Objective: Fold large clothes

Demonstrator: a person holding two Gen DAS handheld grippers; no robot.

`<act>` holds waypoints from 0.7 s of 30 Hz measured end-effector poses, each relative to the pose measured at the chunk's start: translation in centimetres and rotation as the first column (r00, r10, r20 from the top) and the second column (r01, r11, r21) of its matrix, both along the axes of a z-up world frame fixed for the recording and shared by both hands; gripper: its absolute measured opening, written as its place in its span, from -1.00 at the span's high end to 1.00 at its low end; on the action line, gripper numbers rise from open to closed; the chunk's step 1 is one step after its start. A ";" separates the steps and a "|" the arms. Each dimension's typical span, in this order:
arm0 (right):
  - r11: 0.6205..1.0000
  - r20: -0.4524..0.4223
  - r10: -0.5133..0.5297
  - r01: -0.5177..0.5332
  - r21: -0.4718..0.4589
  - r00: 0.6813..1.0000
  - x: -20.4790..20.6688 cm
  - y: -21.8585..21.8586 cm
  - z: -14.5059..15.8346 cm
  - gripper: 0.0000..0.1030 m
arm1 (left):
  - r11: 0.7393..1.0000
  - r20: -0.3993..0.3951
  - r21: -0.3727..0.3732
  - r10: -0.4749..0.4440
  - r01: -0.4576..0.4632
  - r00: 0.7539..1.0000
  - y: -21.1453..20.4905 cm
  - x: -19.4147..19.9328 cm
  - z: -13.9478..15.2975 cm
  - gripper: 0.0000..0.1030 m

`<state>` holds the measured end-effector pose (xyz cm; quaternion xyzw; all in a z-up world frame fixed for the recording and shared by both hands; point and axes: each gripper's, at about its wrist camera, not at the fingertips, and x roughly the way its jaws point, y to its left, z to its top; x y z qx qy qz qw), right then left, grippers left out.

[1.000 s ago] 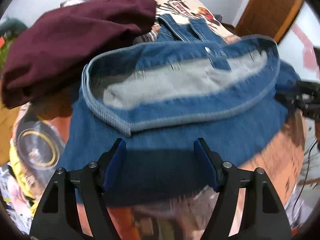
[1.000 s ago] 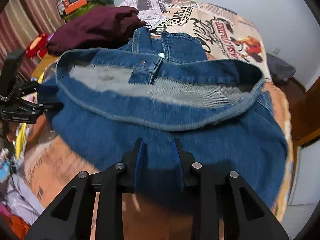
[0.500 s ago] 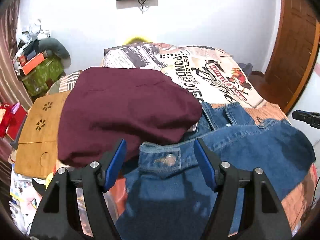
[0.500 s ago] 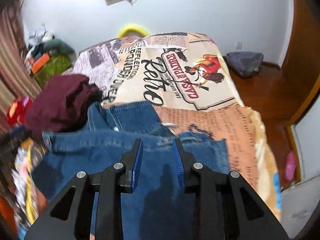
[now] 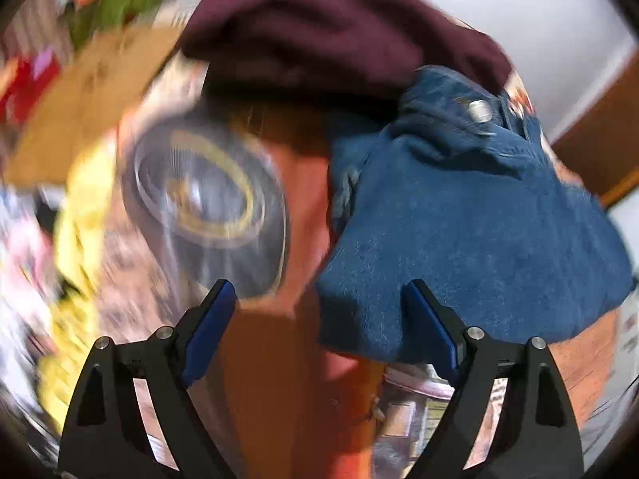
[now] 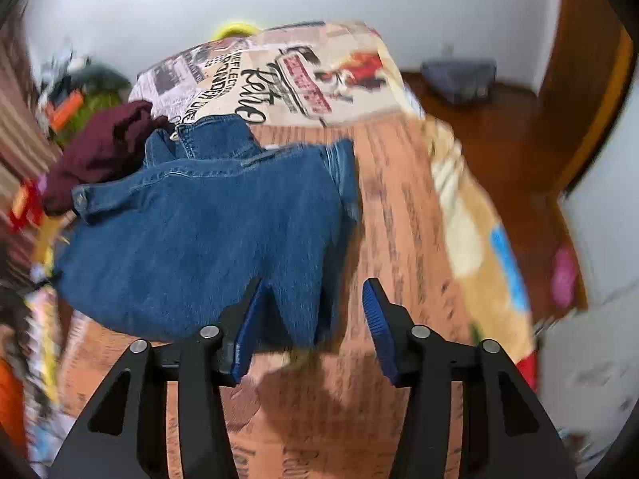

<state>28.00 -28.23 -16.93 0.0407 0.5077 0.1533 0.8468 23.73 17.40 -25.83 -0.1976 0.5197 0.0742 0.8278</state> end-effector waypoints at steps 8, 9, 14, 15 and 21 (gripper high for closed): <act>0.961 -0.157 -0.067 0.106 0.256 0.985 1.7 -0.5 -2.6 0.01 | 0.953 0.020 -0.301 0.000 0.006 1.000 -1.1 1.8 -2.5 -0.68; 0.958 -0.158 -0.069 0.110 0.263 0.985 1.9 -0.3 -2.9 0.01 | 0.958 0.016 -0.288 -0.002 0.006 1.000 -1.7 2.3 -2.6 -0.68; 0.913 -0.194 -0.068 0.140 0.384 0.979 2.3 -0.8 -3.9 0.26 | 0.975 0.036 -0.216 0.056 -0.047 0.998 -2.3 3.1 -1.7 -0.14; 0.916 -0.176 -0.063 0.127 0.380 0.982 2.1 -0.8 -3.7 0.36 | 0.985 0.054 -0.164 0.057 -0.047 0.997 -2.6 3.0 -0.9 -0.02; 0.969 -0.020 0.021 -0.015 0.245 1.000 0.1 1.2 -0.1 0.58 | 0.999 0.156 -0.048 -0.008 0.016 0.988 -4.2 1.8 4.3 0.44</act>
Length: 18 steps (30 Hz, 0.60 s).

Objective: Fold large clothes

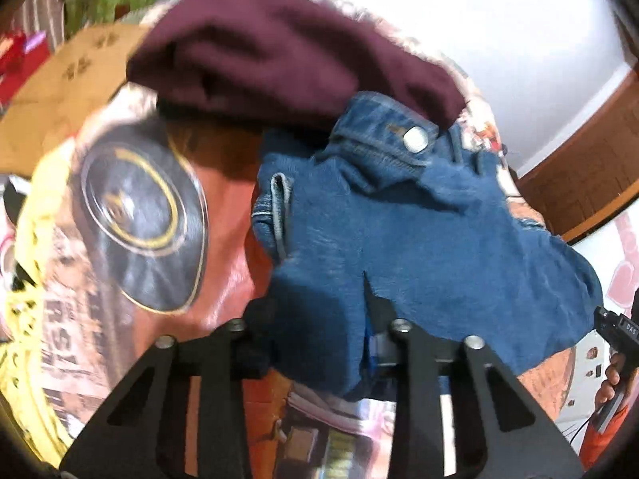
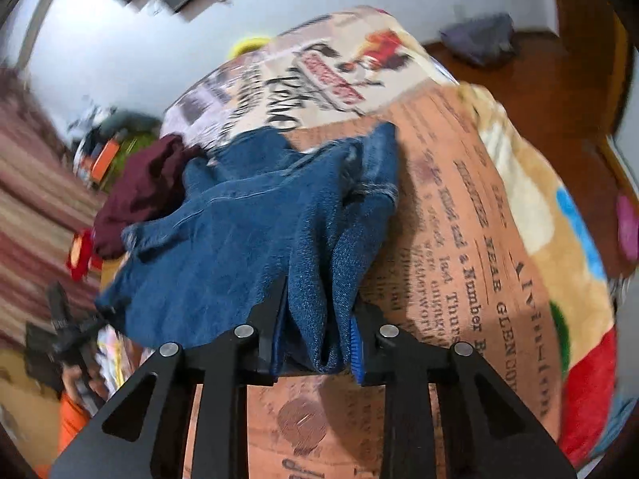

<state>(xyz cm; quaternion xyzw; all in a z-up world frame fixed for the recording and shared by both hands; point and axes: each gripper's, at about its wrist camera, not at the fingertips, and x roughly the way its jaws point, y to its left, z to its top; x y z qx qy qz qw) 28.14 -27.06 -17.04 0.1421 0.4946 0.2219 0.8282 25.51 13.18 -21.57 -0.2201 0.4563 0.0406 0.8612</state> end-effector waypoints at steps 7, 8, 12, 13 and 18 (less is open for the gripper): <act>0.998 0.036 0.062 -0.062 -0.009 0.997 -3.0 -0.4 2.0 0.61 | 0.997 0.114 -0.050 -0.047 0.053 0.992 1.3 -3.4 4.3 0.47; 0.998 0.037 0.065 -0.064 -0.026 0.997 -3.2 -0.2 1.8 0.61 | 0.998 0.112 -0.037 -0.052 0.057 0.992 1.0 -3.7 4.1 0.47; 0.994 0.021 0.034 -0.031 -0.109 0.999 -4.1 -0.5 0.2 0.51 | 0.998 0.044 0.044 -0.036 0.034 0.998 2.9 -5.1 2.6 0.44; 0.992 0.013 0.034 -0.032 -0.125 0.999 -4.2 -0.4 -0.3 0.48 | 0.998 0.020 0.064 -0.010 0.009 1.000 3.4 -5.2 1.9 0.43; 0.982 0.036 -0.017 0.023 -0.187 0.999 -5.2 -0.7 -0.1 0.34 | 0.948 -0.037 0.312 0.072 -0.057 0.997 3.4 -6.4 0.1 0.43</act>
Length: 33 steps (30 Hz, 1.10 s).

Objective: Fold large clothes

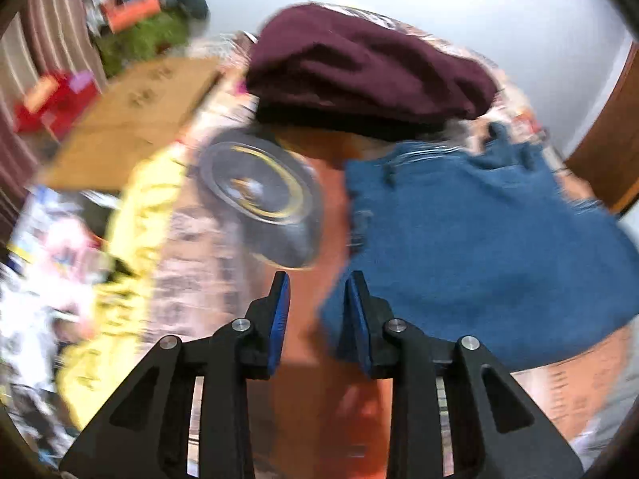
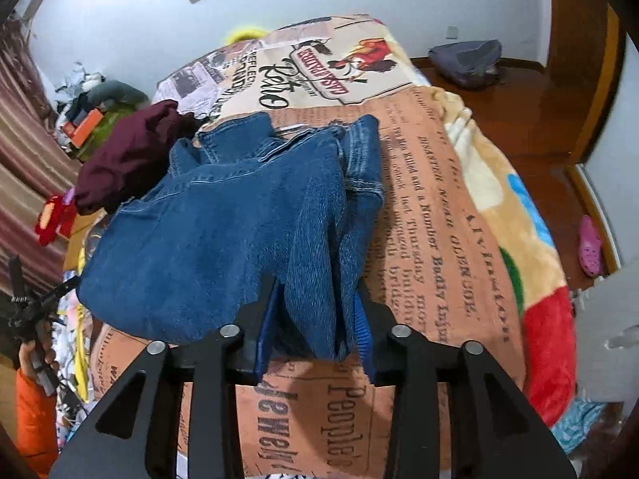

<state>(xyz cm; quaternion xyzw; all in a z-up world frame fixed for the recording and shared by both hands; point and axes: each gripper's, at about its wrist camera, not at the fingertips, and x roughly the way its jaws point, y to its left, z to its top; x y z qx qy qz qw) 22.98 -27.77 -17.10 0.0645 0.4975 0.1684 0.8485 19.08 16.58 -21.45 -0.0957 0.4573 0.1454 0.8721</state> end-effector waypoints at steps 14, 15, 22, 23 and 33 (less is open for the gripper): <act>0.983 0.309 0.108 -0.055 -0.176 0.945 -3.5 4.6 8.3 0.04 | 0.998 0.197 -0.018 0.058 -0.056 0.979 -1.0 -3.5 6.5 -0.83; 0.983 0.327 0.123 -0.069 -0.172 0.937 -3.5 5.4 8.5 -0.02 | 0.998 0.196 -0.035 0.062 -0.056 0.979 -1.1 -3.6 6.4 -0.83; 0.968 0.306 0.234 -0.194 -0.158 0.923 -2.5 11.6 6.2 -0.09 | 0.987 0.110 -0.155 0.048 -0.030 0.993 -1.2 -2.8 2.7 -0.83; 0.965 0.294 0.250 -0.211 -0.158 0.922 -2.3 12.3 5.7 -0.09 | 0.982 0.093 -0.190 0.028 -0.010 0.995 -1.2 -2.6 2.1 -0.83; 0.945 0.143 0.281 -0.247 -0.214 0.949 0.1 17.4 0.0 -0.09 | 0.892 -0.024 -0.438 -0.138 0.113 0.990 -1.6 0.3 -3.3 -0.83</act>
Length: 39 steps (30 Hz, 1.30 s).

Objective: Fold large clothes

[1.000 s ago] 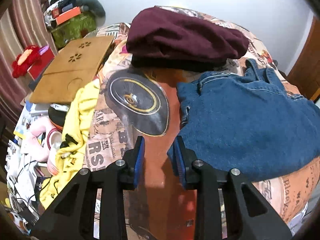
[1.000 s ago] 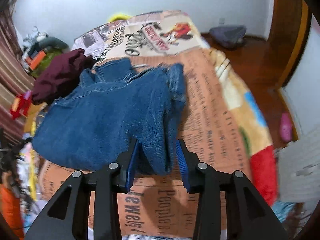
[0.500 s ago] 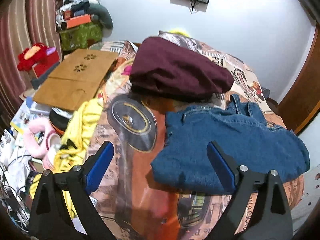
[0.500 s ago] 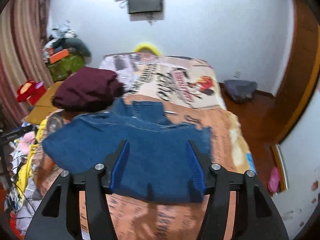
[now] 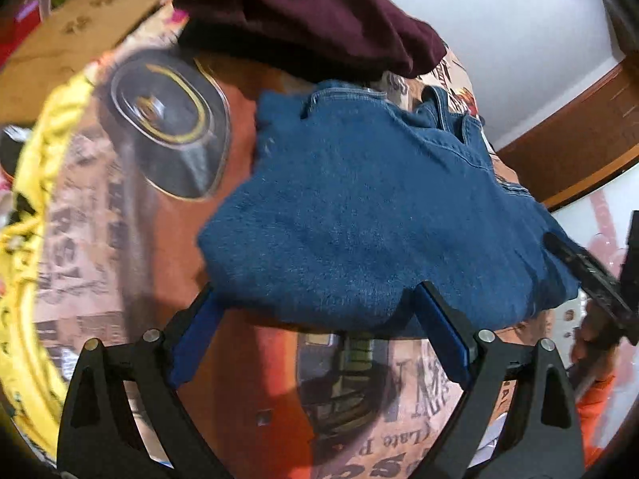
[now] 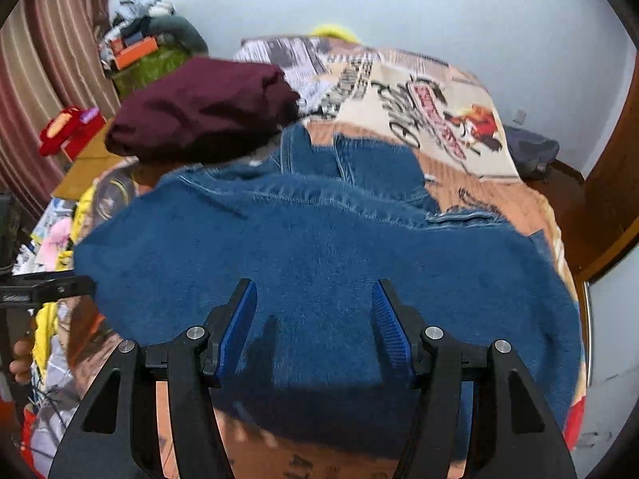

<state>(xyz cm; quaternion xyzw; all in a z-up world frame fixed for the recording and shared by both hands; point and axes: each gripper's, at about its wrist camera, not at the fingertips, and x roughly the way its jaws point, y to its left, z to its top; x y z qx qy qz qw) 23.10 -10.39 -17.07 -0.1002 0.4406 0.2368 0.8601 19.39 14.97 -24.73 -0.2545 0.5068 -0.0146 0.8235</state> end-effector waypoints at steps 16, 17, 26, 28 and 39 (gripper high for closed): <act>0.999 -0.091 -0.012 0.008 -0.045 0.996 2.2 1.8 -3.9 -0.10 | 0.949 -0.025 -0.297 0.106 -0.109 0.994 1.6 5.8 -4.6 -0.81; 0.999 -0.094 -0.012 0.008 -0.042 0.996 2.3 1.8 -3.9 -0.10 | 0.954 -0.018 -0.278 0.116 -0.116 0.993 1.6 6.0 -4.3 -0.64; 0.999 -0.092 -0.024 0.020 -0.043 0.995 2.0 1.6 -3.7 -0.11 | 0.981 0.070 -0.151 0.134 -0.122 0.988 3.2 7.1 0.6 -0.14; 0.999 -0.087 -0.012 0.008 -0.042 0.996 1.6 1.6 -3.3 -0.11 | 0.984 0.067 -0.132 0.129 -0.119 0.989 3.1 6.5 1.2 -0.14; 0.999 -0.034 0.018 -0.019 -0.031 0.999 -0.2 1.2 -0.9 -0.11 | 0.963 0.022 -0.223 0.160 -0.151 0.987 7.8 0.7 4.0 -0.29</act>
